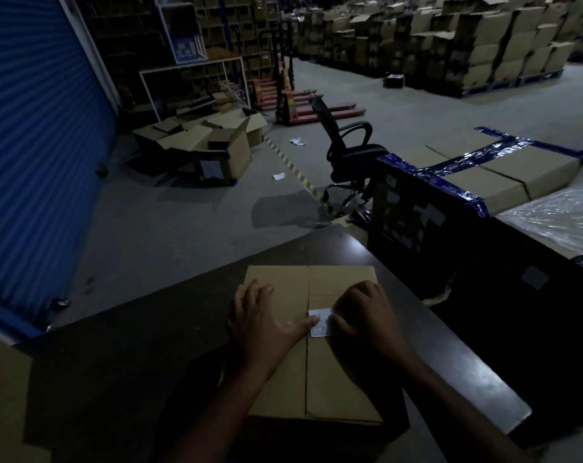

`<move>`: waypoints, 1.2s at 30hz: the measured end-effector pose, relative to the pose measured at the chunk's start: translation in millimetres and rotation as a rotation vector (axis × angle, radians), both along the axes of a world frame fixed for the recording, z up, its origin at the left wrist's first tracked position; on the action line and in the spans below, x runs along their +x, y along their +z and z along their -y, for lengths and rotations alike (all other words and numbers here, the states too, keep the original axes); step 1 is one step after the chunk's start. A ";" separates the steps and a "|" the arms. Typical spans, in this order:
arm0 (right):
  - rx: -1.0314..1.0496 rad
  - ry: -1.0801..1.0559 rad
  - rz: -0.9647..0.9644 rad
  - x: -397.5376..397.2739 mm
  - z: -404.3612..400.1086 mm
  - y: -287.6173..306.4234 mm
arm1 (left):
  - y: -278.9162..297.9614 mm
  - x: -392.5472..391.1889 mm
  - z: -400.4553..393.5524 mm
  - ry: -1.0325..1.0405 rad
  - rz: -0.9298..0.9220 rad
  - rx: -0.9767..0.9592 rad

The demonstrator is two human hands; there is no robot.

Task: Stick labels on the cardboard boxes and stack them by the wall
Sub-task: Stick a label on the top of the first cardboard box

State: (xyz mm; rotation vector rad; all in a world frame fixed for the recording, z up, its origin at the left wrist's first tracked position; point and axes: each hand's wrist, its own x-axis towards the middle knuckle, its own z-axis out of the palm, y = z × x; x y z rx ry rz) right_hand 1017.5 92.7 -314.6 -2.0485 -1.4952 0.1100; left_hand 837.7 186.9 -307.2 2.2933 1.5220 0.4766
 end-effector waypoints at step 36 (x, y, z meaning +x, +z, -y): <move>0.114 -0.224 -0.102 -22.8 35.6 -6.5 | 3.7 1.5 4.0 0.037 0.025 -0.035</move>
